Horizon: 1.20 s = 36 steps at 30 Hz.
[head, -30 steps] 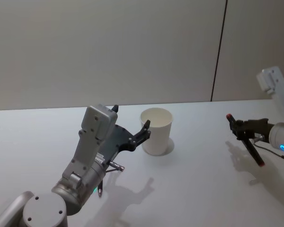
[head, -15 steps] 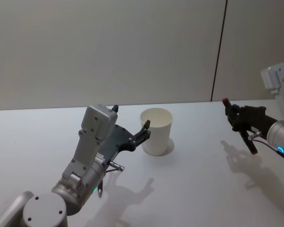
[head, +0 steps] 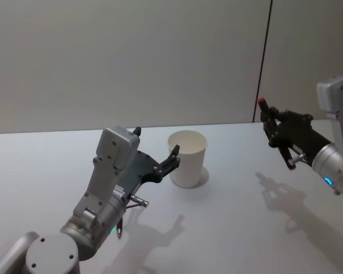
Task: Place the pen into the pen holder.
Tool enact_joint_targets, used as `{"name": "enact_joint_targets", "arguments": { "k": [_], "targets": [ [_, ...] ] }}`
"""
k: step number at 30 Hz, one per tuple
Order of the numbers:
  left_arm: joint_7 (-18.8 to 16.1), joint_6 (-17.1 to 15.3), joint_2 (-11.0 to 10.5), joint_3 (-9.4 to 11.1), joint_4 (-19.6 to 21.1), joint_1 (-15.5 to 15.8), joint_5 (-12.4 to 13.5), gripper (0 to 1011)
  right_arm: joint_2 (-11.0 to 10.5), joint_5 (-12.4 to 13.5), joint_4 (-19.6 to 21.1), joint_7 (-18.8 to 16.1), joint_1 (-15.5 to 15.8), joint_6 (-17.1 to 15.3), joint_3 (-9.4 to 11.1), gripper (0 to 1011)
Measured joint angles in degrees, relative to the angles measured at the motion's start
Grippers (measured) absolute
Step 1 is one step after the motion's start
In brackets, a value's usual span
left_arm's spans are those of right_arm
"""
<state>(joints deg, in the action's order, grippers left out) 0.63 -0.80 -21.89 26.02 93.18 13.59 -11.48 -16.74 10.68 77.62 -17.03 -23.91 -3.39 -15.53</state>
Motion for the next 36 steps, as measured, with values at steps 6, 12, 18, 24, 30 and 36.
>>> {"name": "enact_joint_targets", "arguments": {
  "k": [6, 12, 18, 24, 30, 36],
  "targets": [
    [0.0, 0.0, 0.0, 0.0, 0.0, 0.0, 0.0, 1000, 1.11, 0.09, -1.71, 0.12, -0.01, 8.45, -0.78, 173],
    [0.0, 0.0, 0.0, 0.0, 0.0, 0.0, 0.0, 1000, 2.51, 0.3, -4.49, -0.26, -0.99, 15.47, -1.59, 172],
    [0.0, 0.0, 0.0, 0.0, 0.0, 0.0, 0.0, 1000, 4.94, 0.92, -10.22, -1.59, -3.49, 24.79, -2.79, 172],
    [0.0, 0.0, 0.0, 0.0, 0.0, 0.0, 0.0, 1000, 8.02, 2.05, -18.42, -3.66, -7.42, 34.02, -3.99, 173],
    [0.0, 0.0, 0.0, 0.0, 0.0, 0.0, 0.0, 1000, 10.72, 3.53, -26.54, -5.91, -11.33, 41.49, -4.86, 173],
    [0.0, 0.0, 0.0, 0.0, 0.0, 0.0, 0.0, 1000, 13.37, 5.54, -35.13, -8.51, -15.39, 47.48, -5.51, 172]
  ]
}}
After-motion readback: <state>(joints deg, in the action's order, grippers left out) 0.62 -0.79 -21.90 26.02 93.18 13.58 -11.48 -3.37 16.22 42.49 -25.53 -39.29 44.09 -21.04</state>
